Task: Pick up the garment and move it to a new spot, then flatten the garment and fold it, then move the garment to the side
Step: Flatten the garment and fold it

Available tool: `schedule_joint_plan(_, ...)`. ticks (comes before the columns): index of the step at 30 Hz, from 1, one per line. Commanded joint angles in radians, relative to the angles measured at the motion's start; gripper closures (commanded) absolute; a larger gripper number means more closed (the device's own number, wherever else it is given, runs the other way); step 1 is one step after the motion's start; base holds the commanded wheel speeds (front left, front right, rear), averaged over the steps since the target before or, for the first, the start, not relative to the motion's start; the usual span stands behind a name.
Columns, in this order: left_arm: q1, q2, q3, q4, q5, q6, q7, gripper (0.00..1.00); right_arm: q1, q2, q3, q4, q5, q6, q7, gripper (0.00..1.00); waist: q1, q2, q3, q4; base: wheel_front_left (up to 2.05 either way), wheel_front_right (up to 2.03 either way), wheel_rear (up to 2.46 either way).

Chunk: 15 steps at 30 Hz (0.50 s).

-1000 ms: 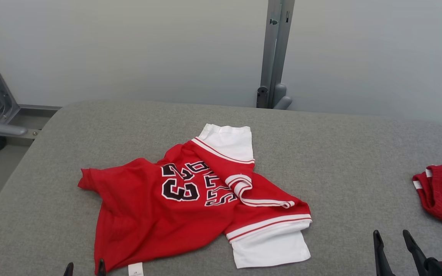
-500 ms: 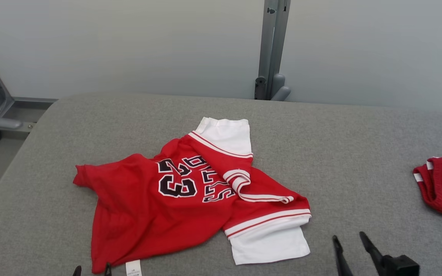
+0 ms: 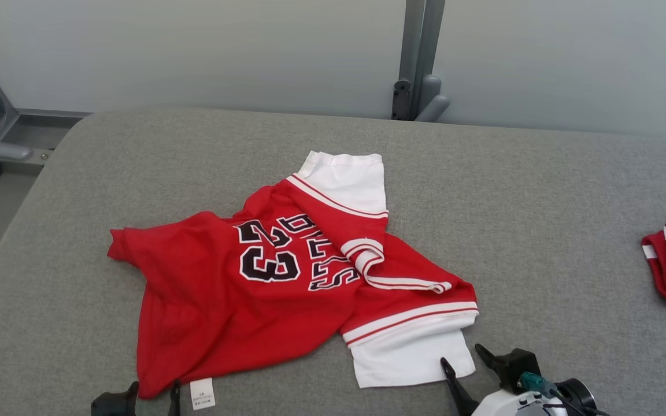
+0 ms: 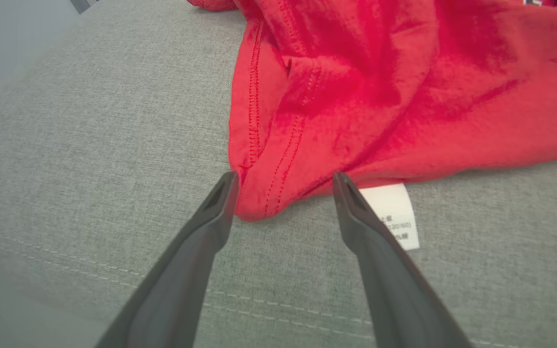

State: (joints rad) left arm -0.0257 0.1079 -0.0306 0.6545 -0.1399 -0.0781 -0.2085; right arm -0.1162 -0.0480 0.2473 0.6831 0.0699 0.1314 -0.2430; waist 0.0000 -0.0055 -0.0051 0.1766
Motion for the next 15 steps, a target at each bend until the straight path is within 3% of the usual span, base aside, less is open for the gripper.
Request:
schedule_joint_plan(1,-0.021,0.003,0.002,0.012,-0.002,0.004,-0.006,0.0,-0.02,-0.005,0.006,0.018,0.008,-0.001,-0.001,0.0,0.0,0.0055,0.005,0.003,0.0,0.0,0.0)
schedule_joint_plan(15,-0.114,0.012,-0.004,0.157,-0.024,0.006,-0.03,0.0,-0.093,-0.004,0.076,0.179,0.054,-0.001,-0.007,0.0,0.0,0.0055,0.017,0.026,0.0,0.0,0.0)
